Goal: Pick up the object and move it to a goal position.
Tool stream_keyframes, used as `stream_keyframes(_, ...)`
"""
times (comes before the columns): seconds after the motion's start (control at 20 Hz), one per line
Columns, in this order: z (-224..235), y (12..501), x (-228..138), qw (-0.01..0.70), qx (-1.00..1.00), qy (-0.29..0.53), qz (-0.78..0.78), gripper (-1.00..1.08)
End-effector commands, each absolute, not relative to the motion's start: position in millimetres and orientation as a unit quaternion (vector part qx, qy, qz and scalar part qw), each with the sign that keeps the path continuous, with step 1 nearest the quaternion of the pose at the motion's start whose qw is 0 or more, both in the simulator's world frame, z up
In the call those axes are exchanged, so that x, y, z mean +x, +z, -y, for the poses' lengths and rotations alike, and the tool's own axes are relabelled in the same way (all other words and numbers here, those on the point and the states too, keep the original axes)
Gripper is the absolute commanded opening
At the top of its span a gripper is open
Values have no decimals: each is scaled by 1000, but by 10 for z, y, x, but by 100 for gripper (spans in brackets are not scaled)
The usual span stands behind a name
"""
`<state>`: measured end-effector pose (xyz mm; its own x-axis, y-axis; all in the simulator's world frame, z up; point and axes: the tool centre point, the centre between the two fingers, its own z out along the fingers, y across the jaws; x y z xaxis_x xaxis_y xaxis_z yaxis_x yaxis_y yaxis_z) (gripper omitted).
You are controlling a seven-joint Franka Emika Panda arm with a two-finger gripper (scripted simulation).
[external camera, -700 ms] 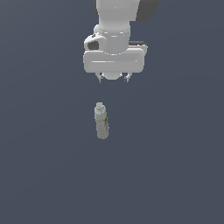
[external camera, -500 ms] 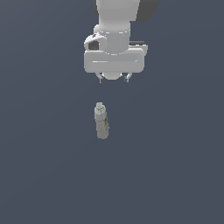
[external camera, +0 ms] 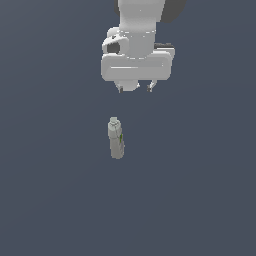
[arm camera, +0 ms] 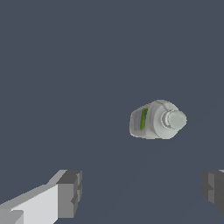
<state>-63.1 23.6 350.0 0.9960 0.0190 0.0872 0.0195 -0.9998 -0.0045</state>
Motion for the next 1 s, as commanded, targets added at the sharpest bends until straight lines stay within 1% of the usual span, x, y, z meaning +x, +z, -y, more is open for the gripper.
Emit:
stream_keyframes(0.0,-227,3494,-629,3,-999,-43,9,100)
stream_keyframes(0.3,-89,3378,-540,3,-999,-35,-2,100)
stream_keyframes(0.7,323,3023,-324,2,-999,-13,-33,100)
stream_keyframes(0.95,508,2859,-250,1,-999,-3,-47,100)
